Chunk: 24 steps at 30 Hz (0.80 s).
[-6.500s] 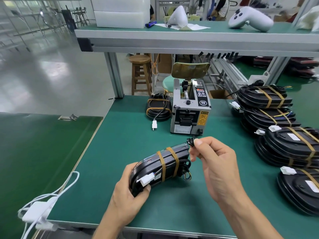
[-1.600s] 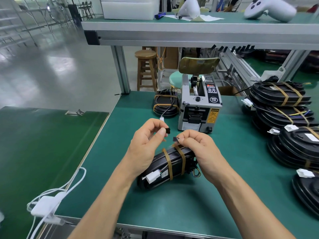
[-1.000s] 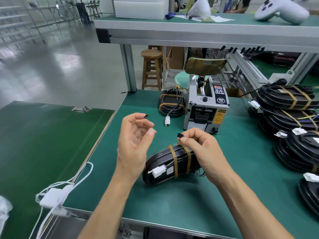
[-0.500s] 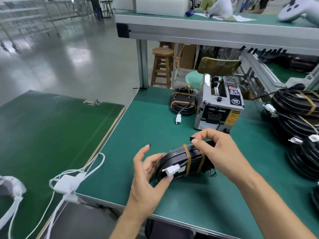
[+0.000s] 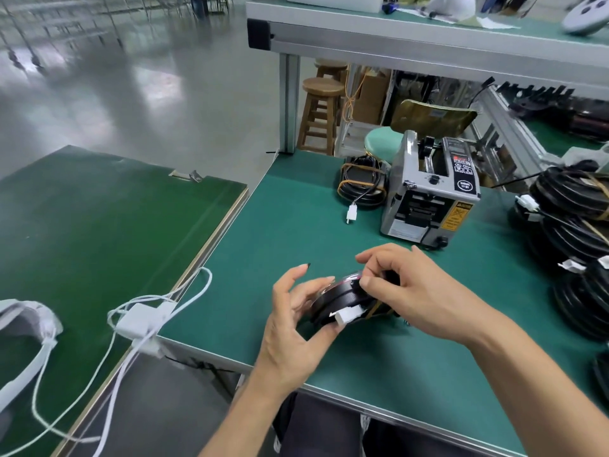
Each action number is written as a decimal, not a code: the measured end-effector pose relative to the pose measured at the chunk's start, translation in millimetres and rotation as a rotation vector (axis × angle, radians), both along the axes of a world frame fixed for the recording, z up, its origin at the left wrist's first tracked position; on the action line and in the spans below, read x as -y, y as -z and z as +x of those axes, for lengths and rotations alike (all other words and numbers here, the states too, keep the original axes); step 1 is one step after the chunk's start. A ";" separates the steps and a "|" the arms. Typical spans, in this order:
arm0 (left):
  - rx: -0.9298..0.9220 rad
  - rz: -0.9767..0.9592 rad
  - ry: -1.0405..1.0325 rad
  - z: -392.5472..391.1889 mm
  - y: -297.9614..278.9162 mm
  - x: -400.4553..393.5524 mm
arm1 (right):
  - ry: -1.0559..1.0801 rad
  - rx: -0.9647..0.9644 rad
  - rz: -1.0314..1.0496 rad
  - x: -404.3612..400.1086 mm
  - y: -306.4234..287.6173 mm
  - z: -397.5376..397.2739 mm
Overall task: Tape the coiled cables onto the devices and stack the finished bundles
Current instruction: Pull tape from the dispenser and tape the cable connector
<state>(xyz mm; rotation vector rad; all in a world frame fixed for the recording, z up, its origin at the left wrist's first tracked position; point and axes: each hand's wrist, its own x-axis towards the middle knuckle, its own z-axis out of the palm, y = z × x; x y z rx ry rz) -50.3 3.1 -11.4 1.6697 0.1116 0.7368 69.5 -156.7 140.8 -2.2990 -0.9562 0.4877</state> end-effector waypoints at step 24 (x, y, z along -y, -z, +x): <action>0.034 0.049 0.005 -2.5 -7.1 1.8 | 0.118 0.088 -0.074 -11.6 -5.8 -14.2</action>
